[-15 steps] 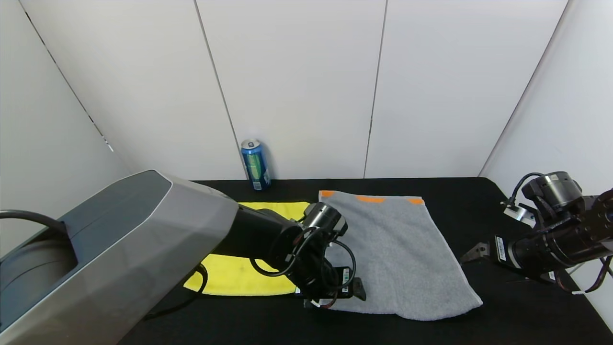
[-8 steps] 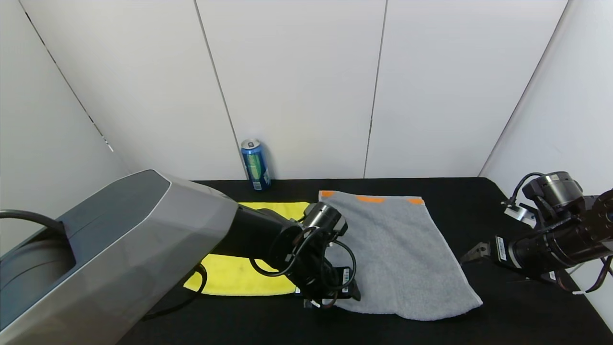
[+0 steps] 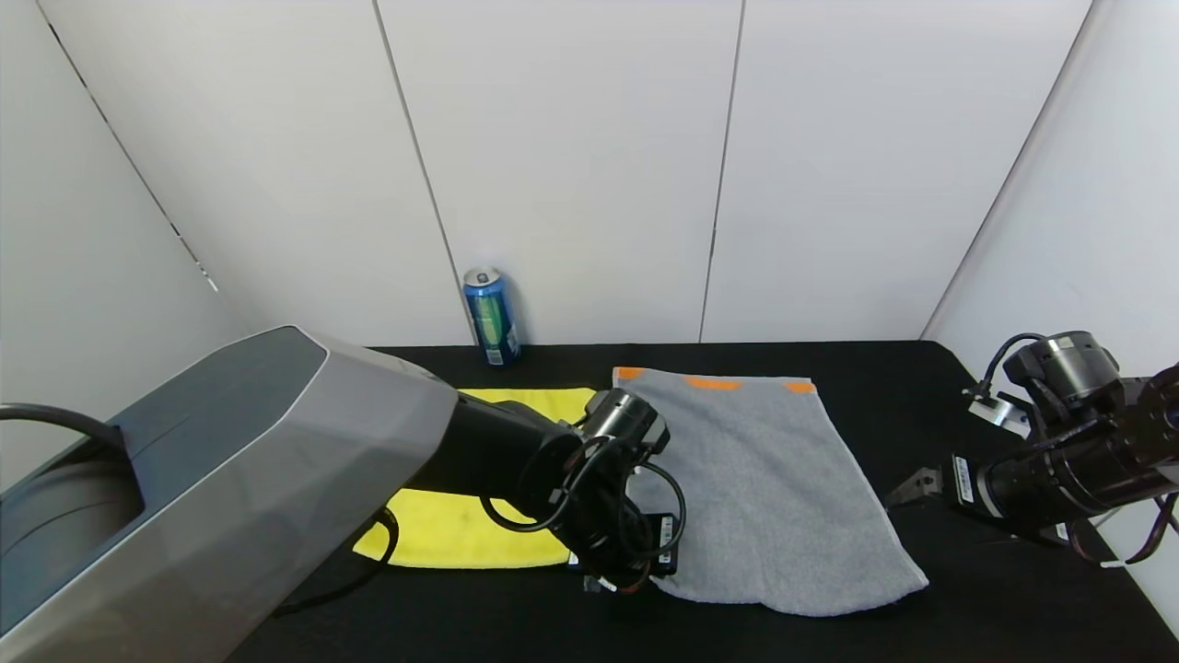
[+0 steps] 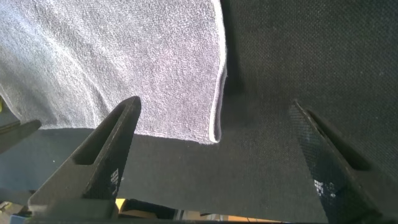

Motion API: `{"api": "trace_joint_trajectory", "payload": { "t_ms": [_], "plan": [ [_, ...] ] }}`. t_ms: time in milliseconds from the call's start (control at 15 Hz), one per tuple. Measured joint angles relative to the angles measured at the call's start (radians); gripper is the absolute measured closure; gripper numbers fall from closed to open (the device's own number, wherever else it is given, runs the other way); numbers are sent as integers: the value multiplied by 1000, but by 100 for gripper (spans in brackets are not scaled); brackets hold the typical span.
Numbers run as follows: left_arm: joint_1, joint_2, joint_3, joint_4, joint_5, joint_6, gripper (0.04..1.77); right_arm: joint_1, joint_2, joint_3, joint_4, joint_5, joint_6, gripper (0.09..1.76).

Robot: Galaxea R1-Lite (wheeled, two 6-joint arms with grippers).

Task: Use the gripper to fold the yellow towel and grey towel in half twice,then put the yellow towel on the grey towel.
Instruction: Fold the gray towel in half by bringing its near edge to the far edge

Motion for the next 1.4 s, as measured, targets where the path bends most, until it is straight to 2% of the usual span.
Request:
{"api": "trace_joint_trajectory", "payload": {
  "t_ms": [1000,1067,1133,1400],
  "plan": [
    [-1,-4,2,0,1,0,168,5,5,0,1,1,10,14],
    [-1,-5,2,1,1,0,168,17,10,0,3,2,43,14],
    [-1,-7,2,3,1,0,168,93,47,13,2,3,121,14],
    [-1,-8,2,3,1,0,168,105,57,15,1,2,135,14]
  ]
}}
